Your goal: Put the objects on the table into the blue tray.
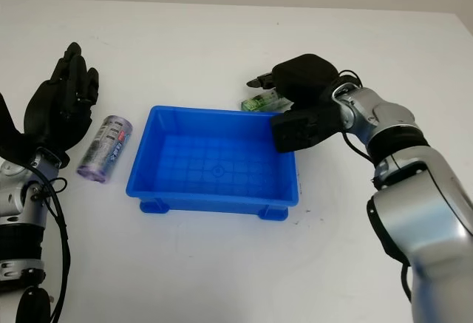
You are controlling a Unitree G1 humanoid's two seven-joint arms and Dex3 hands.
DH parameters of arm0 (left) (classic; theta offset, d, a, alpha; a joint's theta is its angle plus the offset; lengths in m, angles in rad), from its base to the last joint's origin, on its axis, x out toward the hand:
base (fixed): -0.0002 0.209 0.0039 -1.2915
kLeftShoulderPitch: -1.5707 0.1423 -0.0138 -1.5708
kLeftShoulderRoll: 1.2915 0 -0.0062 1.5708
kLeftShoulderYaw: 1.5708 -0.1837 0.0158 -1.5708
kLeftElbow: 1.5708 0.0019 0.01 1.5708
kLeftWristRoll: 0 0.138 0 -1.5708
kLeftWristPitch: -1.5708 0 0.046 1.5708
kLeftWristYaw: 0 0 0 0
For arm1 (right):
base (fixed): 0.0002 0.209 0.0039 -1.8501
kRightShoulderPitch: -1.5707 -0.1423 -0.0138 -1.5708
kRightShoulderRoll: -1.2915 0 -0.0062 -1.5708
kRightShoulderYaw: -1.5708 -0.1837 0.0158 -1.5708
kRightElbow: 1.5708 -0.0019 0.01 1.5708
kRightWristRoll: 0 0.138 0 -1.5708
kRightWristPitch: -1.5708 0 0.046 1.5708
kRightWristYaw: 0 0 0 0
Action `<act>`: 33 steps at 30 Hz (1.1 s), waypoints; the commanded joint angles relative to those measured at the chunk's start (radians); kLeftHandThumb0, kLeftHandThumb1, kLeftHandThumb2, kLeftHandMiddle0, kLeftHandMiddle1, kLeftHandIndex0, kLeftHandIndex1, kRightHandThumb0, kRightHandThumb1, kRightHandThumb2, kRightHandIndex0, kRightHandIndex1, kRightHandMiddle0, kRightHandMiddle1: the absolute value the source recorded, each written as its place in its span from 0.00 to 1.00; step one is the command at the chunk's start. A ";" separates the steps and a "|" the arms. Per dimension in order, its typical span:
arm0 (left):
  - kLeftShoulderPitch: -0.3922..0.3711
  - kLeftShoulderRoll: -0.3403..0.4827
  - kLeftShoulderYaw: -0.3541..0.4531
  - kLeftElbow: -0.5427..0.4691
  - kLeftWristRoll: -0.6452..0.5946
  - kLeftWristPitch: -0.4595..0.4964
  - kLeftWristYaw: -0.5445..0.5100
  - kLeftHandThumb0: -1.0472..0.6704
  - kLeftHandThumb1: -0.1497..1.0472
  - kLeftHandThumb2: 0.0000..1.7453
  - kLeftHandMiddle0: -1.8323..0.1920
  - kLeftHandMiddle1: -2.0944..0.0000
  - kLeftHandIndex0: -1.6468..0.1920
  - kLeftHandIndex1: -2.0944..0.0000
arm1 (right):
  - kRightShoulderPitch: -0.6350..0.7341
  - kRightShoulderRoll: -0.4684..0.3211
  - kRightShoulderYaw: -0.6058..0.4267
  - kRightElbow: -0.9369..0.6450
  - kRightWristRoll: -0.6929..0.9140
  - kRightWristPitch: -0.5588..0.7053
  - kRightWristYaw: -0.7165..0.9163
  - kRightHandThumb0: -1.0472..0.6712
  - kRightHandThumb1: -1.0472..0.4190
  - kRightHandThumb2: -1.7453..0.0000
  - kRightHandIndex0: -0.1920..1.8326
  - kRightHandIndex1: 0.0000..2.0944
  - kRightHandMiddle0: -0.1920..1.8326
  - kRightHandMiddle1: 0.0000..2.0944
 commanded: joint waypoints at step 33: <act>-0.024 0.014 -0.008 0.041 0.013 -0.015 -0.018 0.17 1.00 0.31 1.00 1.00 1.00 1.00 | -0.074 -0.055 -0.215 -0.132 0.210 0.039 -0.206 0.36 0.00 0.87 0.60 1.00 0.44 1.00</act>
